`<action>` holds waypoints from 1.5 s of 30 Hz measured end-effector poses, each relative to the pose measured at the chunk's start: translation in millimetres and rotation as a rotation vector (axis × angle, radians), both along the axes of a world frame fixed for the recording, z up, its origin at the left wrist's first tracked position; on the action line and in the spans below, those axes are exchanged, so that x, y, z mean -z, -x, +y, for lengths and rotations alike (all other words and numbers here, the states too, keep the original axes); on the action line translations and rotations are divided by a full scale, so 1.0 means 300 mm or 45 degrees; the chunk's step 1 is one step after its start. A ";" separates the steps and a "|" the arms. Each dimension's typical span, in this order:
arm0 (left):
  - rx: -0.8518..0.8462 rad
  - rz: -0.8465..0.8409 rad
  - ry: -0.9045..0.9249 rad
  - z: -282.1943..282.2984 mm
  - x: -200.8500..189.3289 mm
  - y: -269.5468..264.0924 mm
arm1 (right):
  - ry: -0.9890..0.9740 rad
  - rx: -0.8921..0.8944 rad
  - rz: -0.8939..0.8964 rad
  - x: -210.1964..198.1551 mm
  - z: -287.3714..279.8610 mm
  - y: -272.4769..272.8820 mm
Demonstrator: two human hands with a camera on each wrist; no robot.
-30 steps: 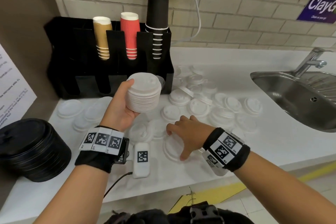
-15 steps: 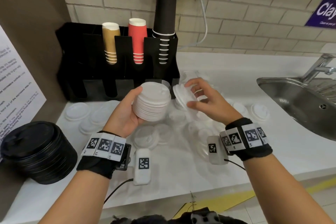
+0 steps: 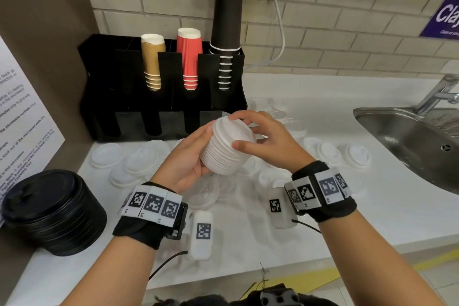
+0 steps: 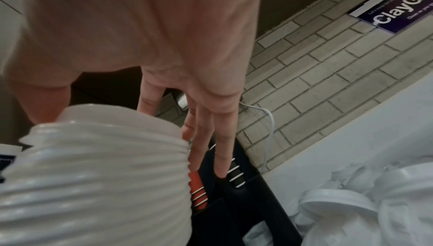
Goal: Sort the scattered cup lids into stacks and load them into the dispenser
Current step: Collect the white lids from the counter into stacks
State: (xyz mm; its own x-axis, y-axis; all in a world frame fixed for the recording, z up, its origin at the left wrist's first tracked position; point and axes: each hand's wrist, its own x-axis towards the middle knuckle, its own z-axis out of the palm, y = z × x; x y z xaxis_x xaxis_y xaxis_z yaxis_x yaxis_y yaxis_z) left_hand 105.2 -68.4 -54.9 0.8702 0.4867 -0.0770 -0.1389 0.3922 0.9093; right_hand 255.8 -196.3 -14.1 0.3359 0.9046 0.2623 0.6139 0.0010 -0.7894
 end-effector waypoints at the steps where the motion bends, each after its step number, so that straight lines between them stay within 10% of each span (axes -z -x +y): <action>1: -0.001 0.000 0.005 -0.001 0.000 0.000 | 0.003 0.001 -0.008 0.002 0.001 -0.001; 17: -0.182 0.087 0.231 0.000 -0.004 -0.026 | 0.146 0.086 -0.077 -0.024 -0.050 -0.075; 28: -0.333 -0.036 0.322 0.073 -0.007 0.006 | 1.286 0.132 -0.391 0.103 -0.210 -0.182; 41: -0.313 -0.044 0.276 0.063 -0.011 0.018 | 0.759 0.041 -0.430 0.049 -0.017 -0.057; 45: -0.294 -0.046 0.291 0.058 0.000 0.024 | 1.190 0.152 -0.612 0.058 -0.077 -0.058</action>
State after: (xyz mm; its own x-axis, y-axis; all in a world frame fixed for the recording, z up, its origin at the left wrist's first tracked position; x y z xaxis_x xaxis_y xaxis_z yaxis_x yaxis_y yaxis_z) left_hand 98.1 -51.1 -54.8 0.7432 0.6450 -0.1777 -0.2786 0.5398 0.7944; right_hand 273.2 -219.4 -31.4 0.4820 0.7834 -0.3923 0.8180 -0.5628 -0.1187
